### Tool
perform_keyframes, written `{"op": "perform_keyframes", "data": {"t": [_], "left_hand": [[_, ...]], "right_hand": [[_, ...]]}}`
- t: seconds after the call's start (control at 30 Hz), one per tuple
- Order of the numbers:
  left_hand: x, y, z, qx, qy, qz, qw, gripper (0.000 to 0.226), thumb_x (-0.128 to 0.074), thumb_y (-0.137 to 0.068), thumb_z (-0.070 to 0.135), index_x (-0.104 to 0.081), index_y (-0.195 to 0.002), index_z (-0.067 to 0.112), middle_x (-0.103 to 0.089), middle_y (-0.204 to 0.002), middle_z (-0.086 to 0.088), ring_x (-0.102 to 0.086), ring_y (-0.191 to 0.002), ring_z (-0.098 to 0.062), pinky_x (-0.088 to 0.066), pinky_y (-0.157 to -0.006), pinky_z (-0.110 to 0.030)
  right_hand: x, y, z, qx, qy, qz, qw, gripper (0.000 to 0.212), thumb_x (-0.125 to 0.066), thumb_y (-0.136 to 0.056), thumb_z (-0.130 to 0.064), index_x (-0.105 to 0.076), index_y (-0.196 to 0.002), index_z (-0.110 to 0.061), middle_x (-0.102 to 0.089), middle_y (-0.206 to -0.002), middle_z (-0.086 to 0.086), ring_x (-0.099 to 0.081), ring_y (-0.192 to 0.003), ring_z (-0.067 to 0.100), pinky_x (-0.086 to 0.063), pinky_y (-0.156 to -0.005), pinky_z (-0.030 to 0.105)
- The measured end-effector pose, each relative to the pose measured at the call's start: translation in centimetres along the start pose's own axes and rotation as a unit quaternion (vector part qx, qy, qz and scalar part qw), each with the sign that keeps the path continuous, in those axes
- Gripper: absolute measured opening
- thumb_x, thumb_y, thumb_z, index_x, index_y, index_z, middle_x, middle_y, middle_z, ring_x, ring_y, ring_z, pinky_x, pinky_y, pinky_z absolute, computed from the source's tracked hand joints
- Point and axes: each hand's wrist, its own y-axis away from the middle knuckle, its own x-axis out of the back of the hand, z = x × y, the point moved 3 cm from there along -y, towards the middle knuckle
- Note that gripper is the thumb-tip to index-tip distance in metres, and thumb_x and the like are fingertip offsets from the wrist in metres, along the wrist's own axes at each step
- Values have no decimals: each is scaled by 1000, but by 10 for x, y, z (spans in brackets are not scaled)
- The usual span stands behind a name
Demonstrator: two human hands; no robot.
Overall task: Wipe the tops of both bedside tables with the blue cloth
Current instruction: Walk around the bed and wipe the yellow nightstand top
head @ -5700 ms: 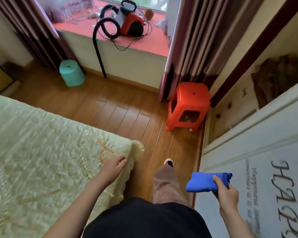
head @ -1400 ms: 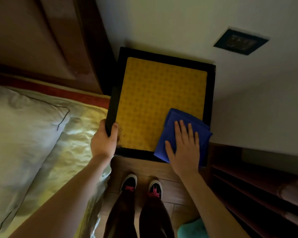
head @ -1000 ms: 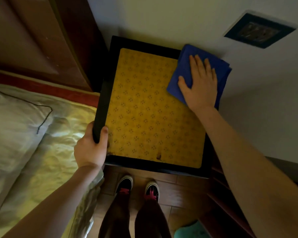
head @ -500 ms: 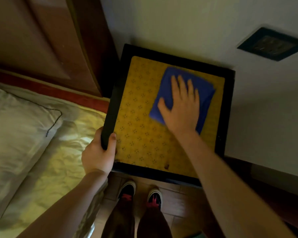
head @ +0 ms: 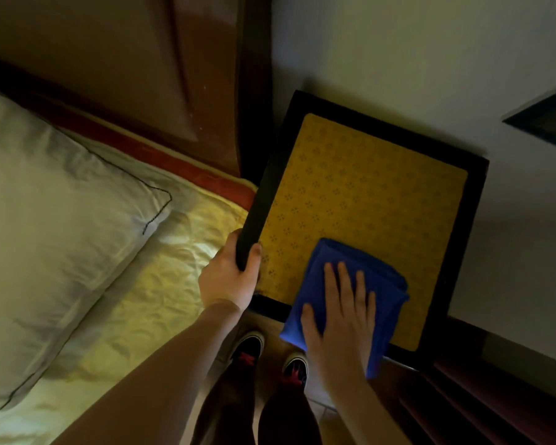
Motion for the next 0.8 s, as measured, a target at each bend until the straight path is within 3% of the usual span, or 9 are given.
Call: {"op": "perform_keyframes", "data": {"t": [0.17, 0.27, 0.4, 0.53, 0.6, 0.73, 0.8], "left_hand": [[-6, -5, -8, 10, 5, 20, 1000, 44, -37, -88, 54, -51, -125, 35, -60, -68, 8, -54, -62, -16, -39, -58, -30], [-6, -3, -8, 13, 17, 16, 1000, 44, -36, -89, 54, -52, -126, 36, -62, -68, 6, -59, -63, -18, -45, -57, -31], [-1, -1, -6, 46, 60, 10, 997, 45, -35, -88, 53, -56, -124, 38, -62, -65, 7, -63, -69, -20, -44, -60, -31], [0, -1, -6, 72, 94, 5, 993, 46, -35, -88, 54, -59, -126, 39, -73, -84, 0, -67, -83, -23, -52, -73, -36], [-1, 0, -6, 77, 98, 4, 992, 48, -36, -88, 55, -57, -129, 39, -74, -96, 2, -68, -91, -20, -53, -80, -36], [-2, -3, -9, 65, 92, 17, 994, 49, -34, -88, 55, -56, -130, 42, -75, -100, 3, -67, -92, -19, -50, -76, -31], [-4, -3, -11, 54, 97, 17, 994, 49, -33, -87, 55, -55, -130, 43, -73, -85, 3, -66, -81, -19, -45, -65, -29]], "right_hand": [[35, -185, -50, 50, 28, 83, 995, 69, -28, -93, -54, -21, -154, -23, -25, -160, 4, -19, -148, 30, -12, -120, 48], [46, -247, -68, 67, 33, 83, 994, 70, -23, -92, -54, -17, -154, -24, -21, -162, 2, -14, -149, 30, -9, -121, 47], [39, -180, -59, 124, 47, 70, 989, 65, -27, -95, -51, -18, -154, -26, -23, -161, 0, -16, -149, 29, -15, -120, 45], [-1, -23, -38, 146, 37, -8, 989, 65, -39, -94, -51, -22, -153, -31, -20, -161, -7, -15, -150, 23, -16, -120, 43], [-10, 14, -33, 155, 33, -29, 987, 65, -44, -92, -51, -25, -152, -33, -22, -160, -9, -18, -149, 23, -16, -120, 44], [4, -62, -54, 184, 42, 0, 982, 59, -35, -95, -52, -29, -150, -34, -30, -157, -6, -27, -146, 27, -19, -117, 46], [17, -128, -72, 189, 42, 39, 980, 59, -35, -94, -52, -31, -150, -31, -35, -156, -3, -28, -145, 29, -18, -117, 47]]}}
